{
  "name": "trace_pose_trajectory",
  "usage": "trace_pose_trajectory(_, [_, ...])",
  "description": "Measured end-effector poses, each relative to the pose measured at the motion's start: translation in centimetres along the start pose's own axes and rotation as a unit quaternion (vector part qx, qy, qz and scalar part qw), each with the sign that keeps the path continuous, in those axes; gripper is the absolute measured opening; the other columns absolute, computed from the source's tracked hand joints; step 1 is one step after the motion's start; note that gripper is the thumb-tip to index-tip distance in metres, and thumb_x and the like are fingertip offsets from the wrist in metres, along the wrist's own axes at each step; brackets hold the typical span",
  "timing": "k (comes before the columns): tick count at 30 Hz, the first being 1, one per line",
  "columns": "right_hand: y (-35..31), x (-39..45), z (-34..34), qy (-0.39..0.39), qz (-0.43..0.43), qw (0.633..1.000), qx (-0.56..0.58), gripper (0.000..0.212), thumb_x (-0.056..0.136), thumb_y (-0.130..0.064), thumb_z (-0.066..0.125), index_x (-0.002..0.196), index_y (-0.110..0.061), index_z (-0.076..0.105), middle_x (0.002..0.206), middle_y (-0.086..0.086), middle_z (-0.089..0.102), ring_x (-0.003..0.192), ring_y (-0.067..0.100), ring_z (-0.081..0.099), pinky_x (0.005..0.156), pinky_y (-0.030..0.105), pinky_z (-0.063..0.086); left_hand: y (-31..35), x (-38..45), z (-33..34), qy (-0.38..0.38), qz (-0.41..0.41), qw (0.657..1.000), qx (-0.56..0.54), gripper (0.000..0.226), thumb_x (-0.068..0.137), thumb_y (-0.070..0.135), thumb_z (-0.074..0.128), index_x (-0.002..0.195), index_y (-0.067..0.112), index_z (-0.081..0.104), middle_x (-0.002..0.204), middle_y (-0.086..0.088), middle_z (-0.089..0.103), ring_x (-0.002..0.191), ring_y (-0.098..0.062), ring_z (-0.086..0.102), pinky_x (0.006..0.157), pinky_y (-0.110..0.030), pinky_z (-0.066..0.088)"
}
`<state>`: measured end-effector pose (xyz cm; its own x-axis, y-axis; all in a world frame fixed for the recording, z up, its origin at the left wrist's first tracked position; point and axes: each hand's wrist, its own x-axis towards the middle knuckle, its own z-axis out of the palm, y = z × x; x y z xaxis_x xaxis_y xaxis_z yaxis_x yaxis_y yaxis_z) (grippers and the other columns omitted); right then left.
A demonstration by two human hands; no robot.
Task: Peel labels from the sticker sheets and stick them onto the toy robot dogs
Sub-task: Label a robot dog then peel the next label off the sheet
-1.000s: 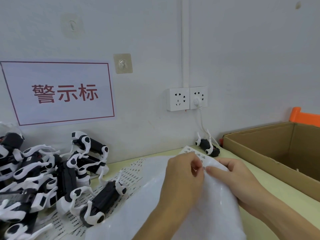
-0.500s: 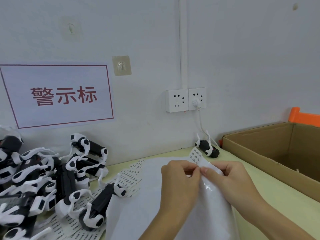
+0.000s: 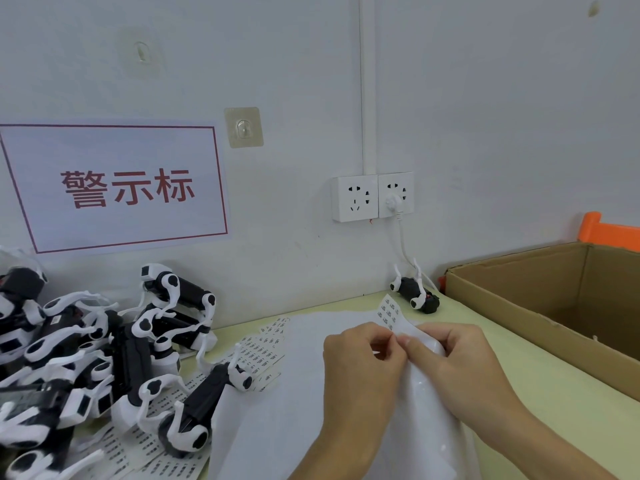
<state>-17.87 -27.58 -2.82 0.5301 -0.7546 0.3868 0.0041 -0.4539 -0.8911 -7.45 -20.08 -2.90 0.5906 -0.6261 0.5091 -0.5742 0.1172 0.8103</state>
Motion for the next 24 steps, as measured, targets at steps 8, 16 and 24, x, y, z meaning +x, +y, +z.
trace_pose_trajectory(8, [0.42, 0.18, -0.01, 0.001, 0.054, 0.998, 0.042, 0.022, 0.093, -0.017, 0.067, 0.078, -0.004, 0.075, 0.080, 0.033, 0.063, 0.065, 0.020, 0.053, 0.064, 0.036, 0.042, -0.25, 0.04, 0.05, 0.019, -0.017, 0.999, -0.031, 0.014, 0.083, 0.012, 0.073, 0.072, 0.020, 0.077, 0.069, 0.016, 0.072, 0.072, 0.001, 0.069, 0.066, -0.007, 0.049])
trace_pose_trajectory(16, [0.28, 0.17, -0.35, -0.023, 0.113, 0.992, 0.054, 0.018, 0.090, -0.016, 0.066, 0.080, -0.004, 0.076, 0.079, 0.024, 0.069, 0.068, 0.024, 0.059, 0.067, 0.039, 0.046, -0.33, 0.14, 0.01, -0.036, -0.005, 0.999, 0.001, 0.015, 0.086, 0.013, 0.067, 0.079, 0.016, 0.080, 0.072, 0.010, 0.074, 0.075, -0.002, 0.069, 0.072, -0.017, 0.055])
trace_pose_trajectory(24, [0.13, 0.20, -0.16, -0.008, 0.105, 0.994, 0.041, 0.033, 0.092, -0.017, 0.063, 0.090, 0.016, 0.058, 0.075, 0.009, 0.051, 0.070, 0.021, 0.043, 0.069, 0.036, 0.033, -0.84, 0.65, -0.20, -0.071, 0.010, 0.997, 0.040, 0.021, 0.090, 0.015, 0.062, 0.074, 0.007, 0.073, 0.073, -0.008, 0.072, 0.076, -0.023, 0.066, 0.075, -0.042, 0.054])
